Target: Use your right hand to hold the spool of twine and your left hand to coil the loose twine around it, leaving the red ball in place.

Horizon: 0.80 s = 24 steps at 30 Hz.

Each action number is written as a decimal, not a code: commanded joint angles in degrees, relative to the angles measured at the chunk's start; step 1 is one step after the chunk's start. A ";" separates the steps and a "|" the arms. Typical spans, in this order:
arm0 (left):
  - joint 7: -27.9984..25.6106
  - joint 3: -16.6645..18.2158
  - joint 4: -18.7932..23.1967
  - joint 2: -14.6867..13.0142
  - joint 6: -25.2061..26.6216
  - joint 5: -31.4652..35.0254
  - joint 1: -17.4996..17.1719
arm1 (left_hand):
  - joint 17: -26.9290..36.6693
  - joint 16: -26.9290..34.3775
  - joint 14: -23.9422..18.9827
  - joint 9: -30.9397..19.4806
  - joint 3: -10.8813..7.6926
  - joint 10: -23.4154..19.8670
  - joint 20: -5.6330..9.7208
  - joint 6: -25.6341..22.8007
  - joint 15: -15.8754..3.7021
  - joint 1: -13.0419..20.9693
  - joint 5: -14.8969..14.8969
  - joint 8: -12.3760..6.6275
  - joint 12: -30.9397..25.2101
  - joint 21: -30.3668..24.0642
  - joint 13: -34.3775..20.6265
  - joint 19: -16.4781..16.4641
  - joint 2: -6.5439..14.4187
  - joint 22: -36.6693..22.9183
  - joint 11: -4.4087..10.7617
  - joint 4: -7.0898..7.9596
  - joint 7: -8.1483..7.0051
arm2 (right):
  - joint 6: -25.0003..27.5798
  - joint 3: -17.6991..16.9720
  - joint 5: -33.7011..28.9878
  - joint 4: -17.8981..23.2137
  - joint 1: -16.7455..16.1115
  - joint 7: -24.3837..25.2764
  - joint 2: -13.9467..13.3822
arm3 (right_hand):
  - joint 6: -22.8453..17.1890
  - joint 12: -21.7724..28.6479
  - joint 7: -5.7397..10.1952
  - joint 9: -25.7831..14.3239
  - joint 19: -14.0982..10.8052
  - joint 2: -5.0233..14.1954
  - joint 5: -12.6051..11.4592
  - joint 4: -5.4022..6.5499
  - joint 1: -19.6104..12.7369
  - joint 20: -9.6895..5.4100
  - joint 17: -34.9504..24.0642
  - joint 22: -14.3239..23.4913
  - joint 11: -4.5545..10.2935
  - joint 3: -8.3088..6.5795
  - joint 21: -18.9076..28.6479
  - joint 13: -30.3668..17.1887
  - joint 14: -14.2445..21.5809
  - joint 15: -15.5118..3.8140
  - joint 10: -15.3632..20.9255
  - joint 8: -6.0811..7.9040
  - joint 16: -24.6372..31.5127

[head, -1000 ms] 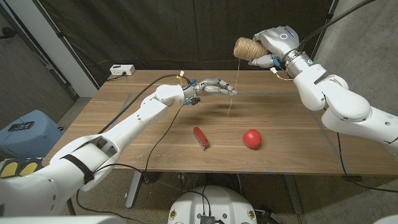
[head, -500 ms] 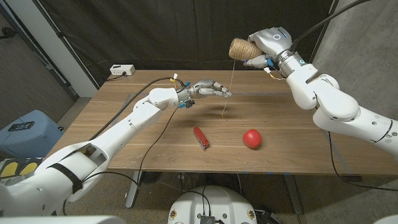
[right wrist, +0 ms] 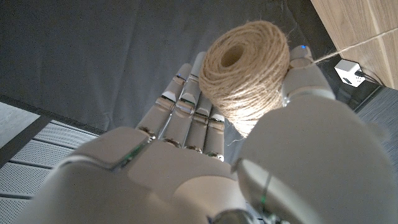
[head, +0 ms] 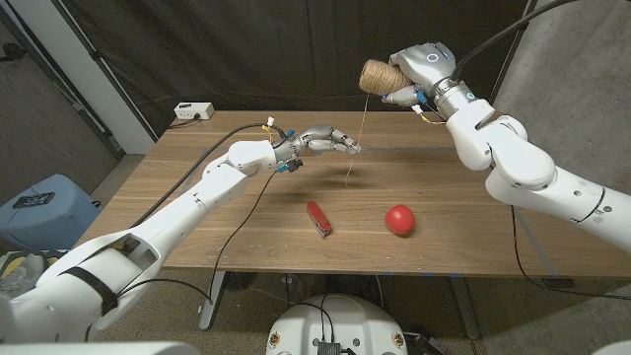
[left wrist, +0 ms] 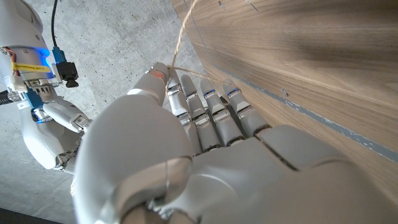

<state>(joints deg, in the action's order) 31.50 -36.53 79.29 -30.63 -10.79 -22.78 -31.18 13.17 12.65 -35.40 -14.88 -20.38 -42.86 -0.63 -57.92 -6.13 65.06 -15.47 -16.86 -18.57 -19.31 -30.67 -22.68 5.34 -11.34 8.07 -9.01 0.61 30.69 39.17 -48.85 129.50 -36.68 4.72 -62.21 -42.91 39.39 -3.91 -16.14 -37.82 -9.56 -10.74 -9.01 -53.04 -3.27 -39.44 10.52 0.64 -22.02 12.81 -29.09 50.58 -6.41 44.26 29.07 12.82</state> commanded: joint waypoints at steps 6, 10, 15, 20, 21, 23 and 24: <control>-0.80 0.61 2.08 -0.93 0.56 -0.98 -1.99 | 0.18 -0.02 0.33 0.01 0.23 0.07 -0.08 0.30 -0.12 0.12 0.15 0.01 0.29 -0.20 -0.29 0.04 -0.01 -0.17 -0.01 -0.08 0.02 | -1.71 2.13 -0.86 -3.03 3.39 -1.45 2.84 | -7.78 0.17 7.65 -0.26 -0.21 8.81 -0.36 0.03 -8.39 -0.22 -0.15 0.12 4.71 0.08 0.06 -0.29 0.33 -6.24 4.90 0.49 -0.14; -1.07 0.80 3.09 -1.41 0.97 -1.20 -2.74 | 0.19 -0.02 0.35 0.03 0.22 0.09 -0.13 0.30 -0.16 0.06 0.15 0.03 0.31 -0.20 -0.31 0.11 0.04 -0.17 -0.02 -0.02 -0.06 | -1.93 2.75 -0.85 -3.85 3.86 -1.59 3.67 | -7.86 0.09 7.73 -0.24 -0.21 8.83 -0.35 0.06 -8.35 -0.23 -0.20 0.12 4.74 0.12 0.06 -0.24 0.33 -6.23 4.83 0.52 -0.12; -1.47 1.17 4.58 -2.18 1.42 -1.51 -3.75 | 0.21 -0.05 0.51 0.02 0.25 0.21 -0.16 0.32 -0.11 0.09 0.15 0.03 0.37 -0.16 -0.33 0.24 0.04 -0.17 0.01 -0.05 0.01 | -2.15 3.58 -1.14 -5.06 4.21 -0.96 4.70 | -7.84 0.09 7.69 -0.26 -0.19 8.88 -0.37 0.04 -8.42 -0.20 -0.23 0.12 4.71 0.10 0.05 -0.29 0.35 -6.25 4.85 0.53 -0.13; -1.84 1.68 6.00 -3.02 1.81 -1.92 -4.77 | 0.19 -0.06 0.51 0.04 0.24 0.31 -0.20 0.33 -0.08 0.15 0.15 0.04 0.43 -0.15 -0.35 0.34 -0.01 -0.17 0.02 -0.11 0.01 | -1.86 4.34 -1.23 -6.23 4.58 -1.04 5.69 | -7.87 0.07 7.74 -0.19 -0.20 8.87 -0.38 0.01 -8.47 -0.23 -0.21 0.12 4.86 0.09 0.05 -0.29 0.33 -6.27 4.88 0.52 -0.20; -1.85 1.76 6.23 -3.16 1.85 -2.00 -4.94 | 0.20 -0.06 0.54 0.05 0.23 0.30 -0.18 0.37 -0.05 0.12 0.15 0.06 0.43 -0.15 -0.36 0.33 0.06 -0.17 -0.01 -0.06 0.01 | -1.84 4.50 -1.24 -6.45 4.68 -1.04 5.90 | -7.89 0.05 7.73 -0.19 -0.20 8.88 -0.37 0.02 -8.46 -0.22 -0.22 0.12 4.90 0.09 0.05 -0.30 0.35 -6.26 4.84 0.53 -0.19; -2.00 1.92 6.88 -3.49 1.96 -2.07 -5.31 | 0.20 -0.07 0.54 0.04 0.24 0.24 -0.19 0.45 -0.04 0.04 0.14 0.09 0.41 -0.16 -0.36 0.34 0.07 -0.17 -0.01 -0.02 0.04 | -1.86 4.87 -1.32 -6.94 4.97 -1.08 6.37 | -7.85 0.05 7.75 -0.20 -0.20 8.84 -0.37 0.00 -8.48 -0.22 -0.25 0.12 4.78 0.13 0.05 -0.33 0.37 -6.28 4.84 0.53 -0.17; -1.98 1.99 7.18 -3.63 2.02 -2.20 -5.47 | 0.19 -0.08 0.55 0.05 0.24 0.23 -0.17 0.48 -0.03 0.04 0.14 0.11 0.41 -0.16 -0.37 0.34 0.06 -0.17 -0.01 -0.02 0.01 | -1.84 5.06 -1.34 -7.22 5.10 -1.04 6.67 | -7.91 0.03 7.85 -0.19 -0.20 8.87 -0.38 0.00 -8.49 -0.22 -0.20 0.12 4.76 0.09 0.06 -0.30 0.30 -6.28 4.86 0.55 -0.25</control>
<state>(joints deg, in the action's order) 30.18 -35.36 83.74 -32.80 -9.53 -24.16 -34.77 13.16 12.65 -34.78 -14.81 -20.22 -42.86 -0.72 -57.90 -6.14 65.06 -15.47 -16.85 -18.14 -19.31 -30.96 -22.60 5.34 -11.34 8.07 -9.17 0.63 28.90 42.40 -49.88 124.94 -32.87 3.55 -58.00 -42.89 39.15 -3.73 -16.09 -37.83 -9.53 -10.74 -9.08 -53.01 -3.26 -39.43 10.52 0.65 -21.94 12.81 -29.10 50.80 -6.45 44.27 29.28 12.83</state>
